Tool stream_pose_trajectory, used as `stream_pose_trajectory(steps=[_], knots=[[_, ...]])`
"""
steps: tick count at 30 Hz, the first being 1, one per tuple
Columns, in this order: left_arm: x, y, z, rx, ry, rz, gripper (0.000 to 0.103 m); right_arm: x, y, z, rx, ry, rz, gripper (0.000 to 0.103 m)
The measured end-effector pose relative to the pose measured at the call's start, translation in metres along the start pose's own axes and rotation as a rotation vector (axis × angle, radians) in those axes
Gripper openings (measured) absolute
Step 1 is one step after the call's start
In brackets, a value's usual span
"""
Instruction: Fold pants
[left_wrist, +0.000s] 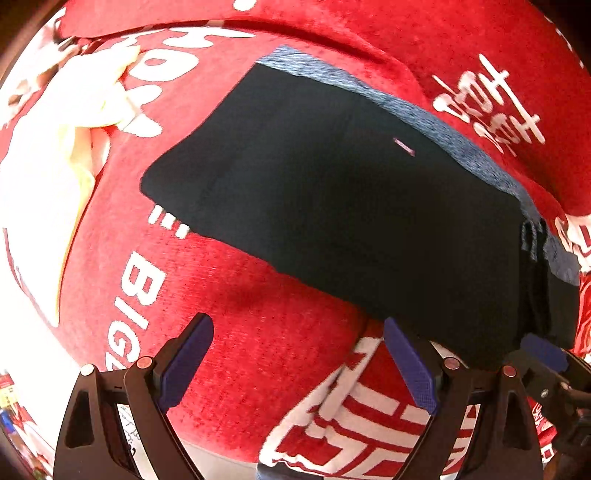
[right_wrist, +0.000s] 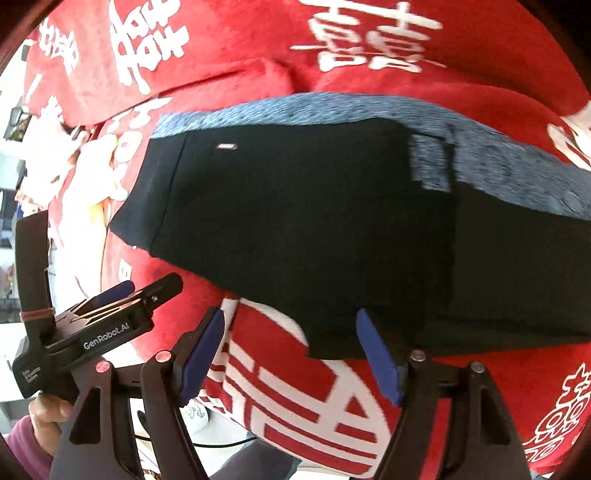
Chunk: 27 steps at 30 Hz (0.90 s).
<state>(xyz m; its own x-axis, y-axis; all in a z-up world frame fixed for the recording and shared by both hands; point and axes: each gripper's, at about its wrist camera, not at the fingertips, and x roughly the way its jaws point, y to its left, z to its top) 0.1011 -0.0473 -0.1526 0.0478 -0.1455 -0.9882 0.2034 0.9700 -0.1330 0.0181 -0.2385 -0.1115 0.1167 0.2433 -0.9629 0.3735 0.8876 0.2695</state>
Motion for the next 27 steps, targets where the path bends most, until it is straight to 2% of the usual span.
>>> stream_pose_trajectory(steps=[10, 14, 17, 27], knots=[[0.001, 0.041, 0.002, -0.135, -0.033, -0.125, 0.094, 0.015, 0.025, 0.004, -0.058, 0.045, 0.013, 0.077], [0.005, 0.052, 0.006, -0.161, -0.045, -0.146, 0.094, 0.018, 0.028, 0.006, -0.063, 0.053, 0.022, 0.077], [0.008, 0.060, 0.009, -0.189, -0.045, -0.194, 0.094, 0.020, 0.030, 0.006, -0.069, 0.057, 0.028, 0.077], [0.018, 0.057, 0.014, -0.219, -0.048, -0.322, 0.094, 0.026, 0.028, 0.007, -0.056, 0.061, 0.035, 0.077]])
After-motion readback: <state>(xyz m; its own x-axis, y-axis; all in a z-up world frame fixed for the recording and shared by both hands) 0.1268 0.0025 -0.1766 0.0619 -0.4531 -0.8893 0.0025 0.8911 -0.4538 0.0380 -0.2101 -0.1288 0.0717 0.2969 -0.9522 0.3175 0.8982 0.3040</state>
